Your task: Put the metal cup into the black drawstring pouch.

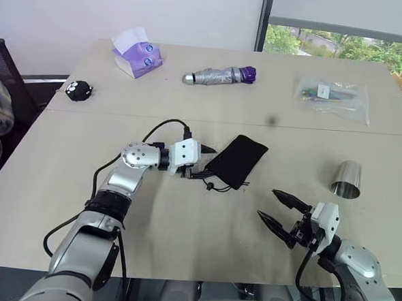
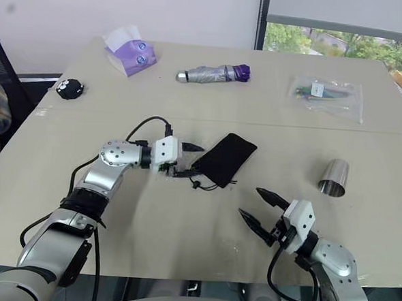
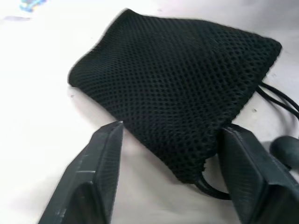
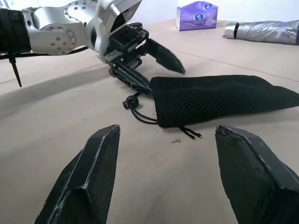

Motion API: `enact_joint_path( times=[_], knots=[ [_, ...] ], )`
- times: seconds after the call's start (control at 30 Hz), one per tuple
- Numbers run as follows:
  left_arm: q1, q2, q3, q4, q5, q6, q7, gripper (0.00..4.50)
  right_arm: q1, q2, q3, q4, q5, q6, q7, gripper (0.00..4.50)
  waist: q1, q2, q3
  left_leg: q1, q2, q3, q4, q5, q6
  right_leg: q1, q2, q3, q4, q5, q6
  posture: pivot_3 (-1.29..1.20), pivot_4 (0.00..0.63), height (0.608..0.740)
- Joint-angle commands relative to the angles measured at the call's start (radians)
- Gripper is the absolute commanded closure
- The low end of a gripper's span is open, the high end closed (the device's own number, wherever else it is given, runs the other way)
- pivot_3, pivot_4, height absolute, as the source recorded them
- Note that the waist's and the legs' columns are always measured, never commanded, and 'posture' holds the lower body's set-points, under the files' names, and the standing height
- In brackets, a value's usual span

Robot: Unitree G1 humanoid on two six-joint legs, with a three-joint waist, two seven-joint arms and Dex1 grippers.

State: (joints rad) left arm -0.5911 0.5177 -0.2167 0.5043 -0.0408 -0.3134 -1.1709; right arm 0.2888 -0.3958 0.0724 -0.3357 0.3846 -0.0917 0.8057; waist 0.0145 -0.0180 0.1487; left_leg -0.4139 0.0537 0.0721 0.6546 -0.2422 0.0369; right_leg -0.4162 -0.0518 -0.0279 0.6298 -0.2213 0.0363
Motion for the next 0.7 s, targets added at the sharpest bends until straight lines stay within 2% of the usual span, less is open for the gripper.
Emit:
enact_joint_path(
  times=[0.03,0.07,0.23,0.27,0.43,0.6,0.7],
  knots=[
    [-0.028,-0.007,0.007,0.006,-0.006,-0.022,0.001,1.59,-0.004,0.000,-0.015,-0.041,0.011,-0.021,-0.007,1.23,0.000,0.000,0.000,0.000,0.000,0.000,0.000,0.000,0.000,0.000,0.000,0.000,0.001,0.000,0.000,0.00,0.150,0.740],
    [-0.029,-0.007,0.006,0.008,-0.005,-0.023,-0.001,1.93,-0.004,0.000,-0.015,-0.041,0.011,-0.022,-0.008,1.23,0.000,0.000,0.000,0.000,0.000,0.000,0.001,0.000,0.000,0.000,0.000,0.000,0.001,0.000,0.000,0.00,0.150,0.740],
    [-0.026,-0.013,0.006,0.008,-0.009,-0.020,-0.002,4.23,0.006,-0.001,-0.020,-0.049,0.009,-0.026,-0.017,1.23,0.000,0.000,0.000,0.000,0.000,-0.001,0.004,0.000,0.000,0.000,0.000,0.000,0.005,0.000,0.000,0.00,0.150,0.740],
    [-0.026,-0.017,0.007,0.004,-0.014,-0.014,-0.002,4.42,0.012,0.000,-0.024,-0.054,0.010,-0.027,-0.021,1.23,0.000,0.000,0.000,0.000,0.000,-0.001,0.005,0.000,0.000,0.000,0.000,0.000,0.006,0.000,0.000,0.00,0.150,0.740],
    [-0.027,-0.037,0.022,-0.017,-0.036,0.019,0.005,4.42,0.086,0.012,-0.057,-0.094,0.003,-0.045,-0.068,1.23,0.001,0.000,0.000,0.000,0.000,-0.001,0.010,0.000,0.000,0.000,0.000,0.000,0.009,-0.001,-0.001,0.00,0.150,0.740],
    [-0.029,-0.069,0.041,-0.041,-0.054,0.077,0.048,4.42,0.223,0.058,-0.123,-0.107,-0.042,-0.091,-0.170,1.23,0.001,-0.001,0.000,0.000,0.000,-0.001,0.012,0.000,0.000,0.001,0.000,0.000,0.011,-0.004,-0.002,0.00,0.150,0.740],
    [-0.047,-0.112,0.067,-0.077,-0.093,0.192,0.107,4.42,0.305,0.107,-0.214,-0.113,-0.056,-0.108,-0.269,1.23,0.000,-0.001,0.000,0.000,0.001,-0.001,0.013,0.000,0.000,0.001,-0.001,0.000,0.012,-0.004,-0.002,0.00,0.150,0.740]
  ],
)
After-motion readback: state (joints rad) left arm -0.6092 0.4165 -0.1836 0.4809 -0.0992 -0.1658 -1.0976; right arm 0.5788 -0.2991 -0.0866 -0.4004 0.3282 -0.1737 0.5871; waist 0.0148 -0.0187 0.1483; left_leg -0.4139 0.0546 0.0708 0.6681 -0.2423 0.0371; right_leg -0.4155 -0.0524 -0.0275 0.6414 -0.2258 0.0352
